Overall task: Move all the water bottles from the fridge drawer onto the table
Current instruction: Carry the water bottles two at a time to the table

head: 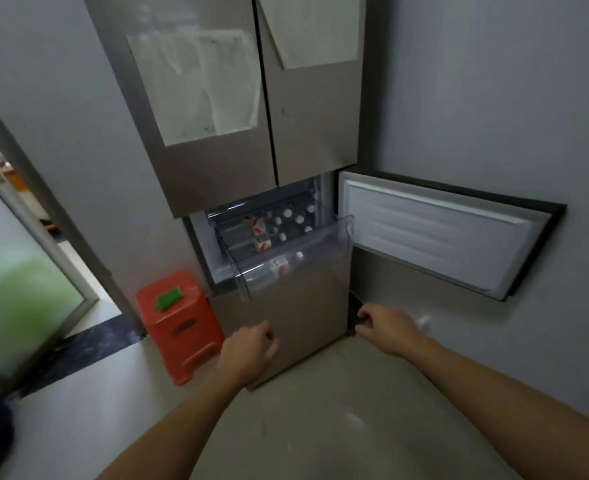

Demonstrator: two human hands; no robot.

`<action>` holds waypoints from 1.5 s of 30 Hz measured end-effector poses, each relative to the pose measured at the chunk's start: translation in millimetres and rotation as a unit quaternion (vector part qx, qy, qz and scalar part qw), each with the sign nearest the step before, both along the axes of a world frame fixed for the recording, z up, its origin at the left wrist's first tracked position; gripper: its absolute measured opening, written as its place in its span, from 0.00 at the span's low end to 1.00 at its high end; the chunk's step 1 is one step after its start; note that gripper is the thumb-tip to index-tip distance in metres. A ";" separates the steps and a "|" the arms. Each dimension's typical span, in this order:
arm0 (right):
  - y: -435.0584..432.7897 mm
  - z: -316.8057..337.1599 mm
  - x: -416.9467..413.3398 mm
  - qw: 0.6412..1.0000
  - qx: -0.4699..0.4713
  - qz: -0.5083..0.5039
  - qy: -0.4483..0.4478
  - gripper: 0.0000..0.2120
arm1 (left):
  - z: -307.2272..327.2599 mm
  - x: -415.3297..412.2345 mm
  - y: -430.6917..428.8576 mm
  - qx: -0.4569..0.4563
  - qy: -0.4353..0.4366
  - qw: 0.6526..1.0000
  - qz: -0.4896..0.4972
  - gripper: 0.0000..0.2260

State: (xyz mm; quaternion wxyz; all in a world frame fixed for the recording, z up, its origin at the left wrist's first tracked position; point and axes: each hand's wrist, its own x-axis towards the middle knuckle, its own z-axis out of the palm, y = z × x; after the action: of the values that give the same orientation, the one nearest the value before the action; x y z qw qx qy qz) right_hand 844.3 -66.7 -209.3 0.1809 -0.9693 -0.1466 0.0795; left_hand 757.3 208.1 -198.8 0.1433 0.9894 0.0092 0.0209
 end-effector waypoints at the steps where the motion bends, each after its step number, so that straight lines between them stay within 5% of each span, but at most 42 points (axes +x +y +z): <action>1: 2.3 0.8 17.8 1.000 -0.001 0.003 0.002 0.17 | 0.0 15.1 1.2 -0.007 0.002 1.000 0.010 0.10; 9: 44.6 -7.4 167.1 0.997 -0.037 0.057 -0.019 0.18 | -12.9 148.1 32.6 -0.001 0.002 1.000 0.029 0.10; 14: 80.4 -8.7 266.1 0.992 -0.072 0.089 -0.061 0.21 | -26.7 247.9 61.3 0.031 -0.002 0.999 0.040 0.19; 20: 116.7 -5.9 363.4 0.970 -0.168 0.160 -0.068 0.25 | -49.0 328.3 68.1 -0.002 0.152 0.988 0.038 0.26; 27: 122.1 -34.2 415.5 0.947 -0.228 0.217 0.068 0.11 | -63.2 355.4 71.6 0.005 0.230 0.969 0.092 0.18; 34: 115.6 -24.5 428.7 0.936 -0.204 0.278 0.075 0.09 | -42.5 350.5 60.0 -0.024 0.233 0.956 0.175 0.18; 45: 84.8 -38.1 413.4 0.895 -0.213 0.383 0.085 0.08 | -43.1 314.3 27.0 -0.010 0.241 0.955 0.171 0.15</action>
State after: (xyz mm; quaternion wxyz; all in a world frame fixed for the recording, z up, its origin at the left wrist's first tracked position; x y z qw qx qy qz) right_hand 1257.8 18.2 -247.4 -0.0627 -0.8430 -0.4697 0.2545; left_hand 1071.7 235.0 -241.9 0.1408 0.9472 0.2129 -0.1939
